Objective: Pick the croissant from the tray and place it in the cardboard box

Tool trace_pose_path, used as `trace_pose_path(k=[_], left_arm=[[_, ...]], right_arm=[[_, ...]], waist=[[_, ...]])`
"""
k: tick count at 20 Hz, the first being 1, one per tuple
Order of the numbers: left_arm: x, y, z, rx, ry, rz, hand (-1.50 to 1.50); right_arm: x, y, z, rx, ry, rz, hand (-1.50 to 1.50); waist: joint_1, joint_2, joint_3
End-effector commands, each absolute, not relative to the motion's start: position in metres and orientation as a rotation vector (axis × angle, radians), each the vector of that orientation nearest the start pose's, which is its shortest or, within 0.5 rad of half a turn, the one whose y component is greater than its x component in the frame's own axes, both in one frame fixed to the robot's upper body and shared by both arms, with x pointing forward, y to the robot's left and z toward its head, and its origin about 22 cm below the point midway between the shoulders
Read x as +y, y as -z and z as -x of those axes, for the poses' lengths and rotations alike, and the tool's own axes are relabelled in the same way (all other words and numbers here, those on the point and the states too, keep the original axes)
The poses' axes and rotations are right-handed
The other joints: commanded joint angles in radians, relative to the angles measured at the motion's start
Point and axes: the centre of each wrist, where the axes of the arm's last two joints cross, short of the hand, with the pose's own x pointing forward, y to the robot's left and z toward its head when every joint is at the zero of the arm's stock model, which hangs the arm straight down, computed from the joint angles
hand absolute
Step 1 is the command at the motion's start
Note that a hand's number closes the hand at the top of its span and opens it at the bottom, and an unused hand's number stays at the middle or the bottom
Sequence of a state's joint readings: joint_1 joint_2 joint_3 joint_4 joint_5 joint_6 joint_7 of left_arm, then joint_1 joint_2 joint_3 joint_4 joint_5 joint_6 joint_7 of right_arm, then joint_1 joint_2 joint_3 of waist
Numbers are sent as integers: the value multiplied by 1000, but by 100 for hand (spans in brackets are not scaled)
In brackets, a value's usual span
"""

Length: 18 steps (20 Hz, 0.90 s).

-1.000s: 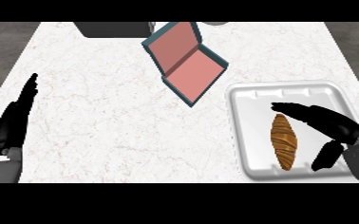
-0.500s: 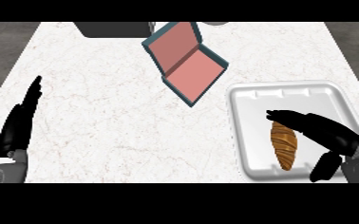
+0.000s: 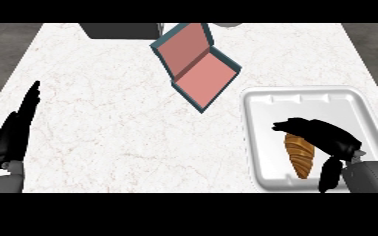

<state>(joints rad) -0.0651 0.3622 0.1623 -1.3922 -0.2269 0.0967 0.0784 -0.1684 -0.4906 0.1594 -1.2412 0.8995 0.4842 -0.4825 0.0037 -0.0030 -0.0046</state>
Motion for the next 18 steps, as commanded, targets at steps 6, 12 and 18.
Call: trace_pose_path(k=[6, 12, 18], left_arm=[[345, -11, -259, -1373, 213, -654, 0], [348, -18, -266, -1379, 219, -642, 0], [356, -9, -259, -1376, 204, -642, 0]], right_arm=[[-297, 23, -298, -1366, -1505, 437, 150], [-321, 10, -319, -1263, -1356, 641, 150], [-312, -39, -364, -1292, -1201, 869, 150]], waist=[[3, 4, 5], [8, 6, 5], [9, 5, 5]])
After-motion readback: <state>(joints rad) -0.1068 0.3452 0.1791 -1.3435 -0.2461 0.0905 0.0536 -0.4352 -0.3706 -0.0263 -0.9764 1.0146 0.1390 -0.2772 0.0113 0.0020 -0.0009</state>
